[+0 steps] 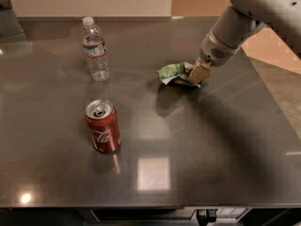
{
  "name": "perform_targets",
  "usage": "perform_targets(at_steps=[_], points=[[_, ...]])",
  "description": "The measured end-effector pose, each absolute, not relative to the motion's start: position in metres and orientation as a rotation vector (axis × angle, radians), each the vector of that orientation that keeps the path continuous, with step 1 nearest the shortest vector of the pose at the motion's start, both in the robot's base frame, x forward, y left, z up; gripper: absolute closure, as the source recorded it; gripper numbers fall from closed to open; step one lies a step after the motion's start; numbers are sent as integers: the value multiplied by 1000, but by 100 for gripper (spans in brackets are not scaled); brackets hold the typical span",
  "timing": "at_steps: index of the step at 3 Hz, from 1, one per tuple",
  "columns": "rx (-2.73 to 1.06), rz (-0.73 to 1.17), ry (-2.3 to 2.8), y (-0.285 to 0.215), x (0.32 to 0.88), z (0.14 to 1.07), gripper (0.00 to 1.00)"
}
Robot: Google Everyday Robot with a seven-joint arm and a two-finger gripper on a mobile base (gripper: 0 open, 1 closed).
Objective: Pick green jalapeno chip bag
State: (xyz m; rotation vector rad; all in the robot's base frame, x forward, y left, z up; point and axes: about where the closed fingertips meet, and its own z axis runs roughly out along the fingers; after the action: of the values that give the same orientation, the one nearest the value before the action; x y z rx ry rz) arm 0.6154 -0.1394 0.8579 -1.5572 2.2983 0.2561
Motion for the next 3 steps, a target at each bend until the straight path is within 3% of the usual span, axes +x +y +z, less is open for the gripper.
perform_targets(at_steps=[3], points=[[-1610,219,2140,-152,550,972,100]])
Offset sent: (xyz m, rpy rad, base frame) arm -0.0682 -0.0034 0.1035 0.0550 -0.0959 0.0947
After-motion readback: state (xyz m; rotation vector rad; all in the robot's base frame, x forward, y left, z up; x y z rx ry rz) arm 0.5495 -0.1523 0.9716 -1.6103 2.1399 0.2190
